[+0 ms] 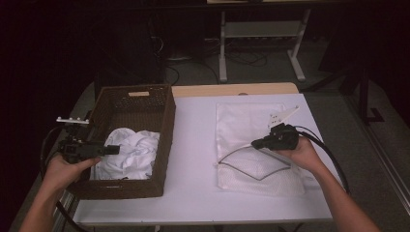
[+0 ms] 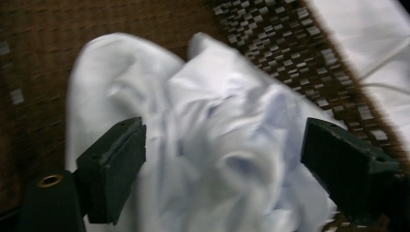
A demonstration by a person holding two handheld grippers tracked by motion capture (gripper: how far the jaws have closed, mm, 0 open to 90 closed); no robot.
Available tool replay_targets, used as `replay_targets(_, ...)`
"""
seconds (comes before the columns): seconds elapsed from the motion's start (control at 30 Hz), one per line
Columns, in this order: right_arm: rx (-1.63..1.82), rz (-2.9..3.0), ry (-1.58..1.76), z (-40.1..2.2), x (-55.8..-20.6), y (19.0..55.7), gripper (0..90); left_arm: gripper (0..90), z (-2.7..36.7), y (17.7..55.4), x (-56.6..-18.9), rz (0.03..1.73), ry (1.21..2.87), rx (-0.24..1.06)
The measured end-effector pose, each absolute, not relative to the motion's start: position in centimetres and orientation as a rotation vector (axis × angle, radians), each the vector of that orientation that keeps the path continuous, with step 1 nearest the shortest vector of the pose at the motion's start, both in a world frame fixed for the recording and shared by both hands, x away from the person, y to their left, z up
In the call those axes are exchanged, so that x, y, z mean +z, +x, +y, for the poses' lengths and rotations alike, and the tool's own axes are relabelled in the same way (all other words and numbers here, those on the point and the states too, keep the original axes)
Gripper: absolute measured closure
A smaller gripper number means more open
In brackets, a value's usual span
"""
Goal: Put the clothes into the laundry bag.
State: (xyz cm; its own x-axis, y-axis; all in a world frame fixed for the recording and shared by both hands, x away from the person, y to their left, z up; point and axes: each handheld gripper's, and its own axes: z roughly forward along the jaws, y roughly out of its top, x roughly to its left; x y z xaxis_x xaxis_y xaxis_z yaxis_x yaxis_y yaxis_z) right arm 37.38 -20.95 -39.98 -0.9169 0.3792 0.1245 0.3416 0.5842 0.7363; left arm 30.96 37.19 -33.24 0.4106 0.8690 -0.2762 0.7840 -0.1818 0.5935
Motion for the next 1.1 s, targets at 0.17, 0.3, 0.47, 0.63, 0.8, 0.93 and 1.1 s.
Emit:
replay_targets(0.17, 1.258, 2.756, 0.630, -20.7, -40.0, 37.6, 89.1, 14.3, 36.4, 31.4, -34.6, 1.437, 2.058, 0.062)
replay_targets(0.3, 1.249, 2.762, 0.629, -20.6, -40.2, 37.6, 89.2, 12.5, 35.8, 31.9, -35.1, 1.443, 2.063, -0.047)
replay_targets(0.47, 1.241, 2.762, 0.635, -20.7, -40.2, 37.7, 89.1, 9.7, 35.2, 32.5, -34.7, 1.423, 2.069, -0.136)
replay_targets(0.63, 1.234, 2.765, 0.638, -20.6, -40.3, 37.8, 89.1, 9.8, 34.9, 33.1, -34.7, 1.442, 2.101, -0.150)
replay_targets(0.8, 1.239, 2.763, 0.643, -20.4, -40.6, 37.9, 89.1, 10.2, 33.3, 34.1, -36.3, 1.506, 2.254, -0.095)
replay_targets(0.93, 1.243, 2.759, 0.641, -20.4, -40.5, 37.9, 89.1, 18.1, 32.8, 35.1, -37.4, 1.606, 2.345, -0.112)
replay_targets(1.1, 1.248, 2.756, 0.643, -20.4, -40.5, 37.9, 89.1, 43.8, 32.0, 35.9, -38.0, 1.625, 2.423, -0.111)
